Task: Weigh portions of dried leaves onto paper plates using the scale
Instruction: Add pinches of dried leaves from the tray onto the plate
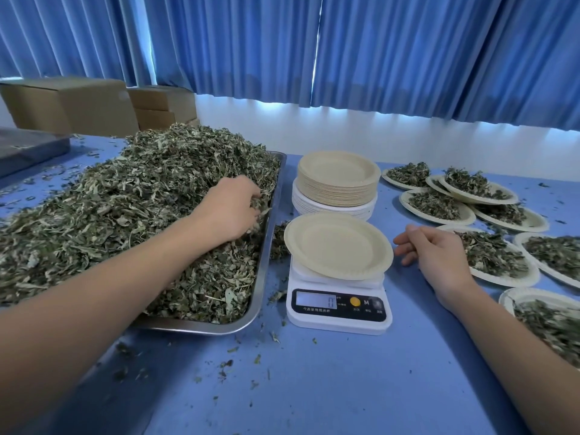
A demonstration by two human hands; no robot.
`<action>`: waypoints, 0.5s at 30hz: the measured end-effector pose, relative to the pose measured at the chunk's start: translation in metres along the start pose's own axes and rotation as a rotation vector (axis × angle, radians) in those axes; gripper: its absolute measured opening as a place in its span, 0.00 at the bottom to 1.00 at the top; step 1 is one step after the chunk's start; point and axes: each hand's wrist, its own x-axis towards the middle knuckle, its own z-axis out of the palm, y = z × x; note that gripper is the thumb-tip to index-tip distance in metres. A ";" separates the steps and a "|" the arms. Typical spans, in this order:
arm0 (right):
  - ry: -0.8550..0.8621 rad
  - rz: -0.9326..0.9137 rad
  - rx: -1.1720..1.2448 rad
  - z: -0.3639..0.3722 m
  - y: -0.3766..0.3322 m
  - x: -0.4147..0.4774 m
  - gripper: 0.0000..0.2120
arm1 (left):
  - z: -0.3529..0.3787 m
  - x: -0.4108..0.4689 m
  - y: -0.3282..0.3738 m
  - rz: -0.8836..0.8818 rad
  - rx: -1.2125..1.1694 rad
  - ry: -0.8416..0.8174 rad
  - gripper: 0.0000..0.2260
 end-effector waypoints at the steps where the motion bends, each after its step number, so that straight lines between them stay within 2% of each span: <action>1: -0.001 -0.003 0.000 -0.001 0.001 0.000 0.18 | -0.003 0.002 0.001 -0.002 -0.025 0.033 0.19; 8: -0.019 -0.012 -0.009 -0.001 0.004 0.003 0.18 | -0.015 0.013 0.004 -0.029 -0.065 0.144 0.18; 12: -0.028 -0.015 -0.017 -0.001 0.005 0.003 0.18 | -0.014 0.010 0.019 0.121 -0.112 0.198 0.12; 15: -0.034 -0.018 -0.021 -0.002 0.006 0.003 0.18 | -0.012 0.005 0.040 0.261 -0.230 0.058 0.12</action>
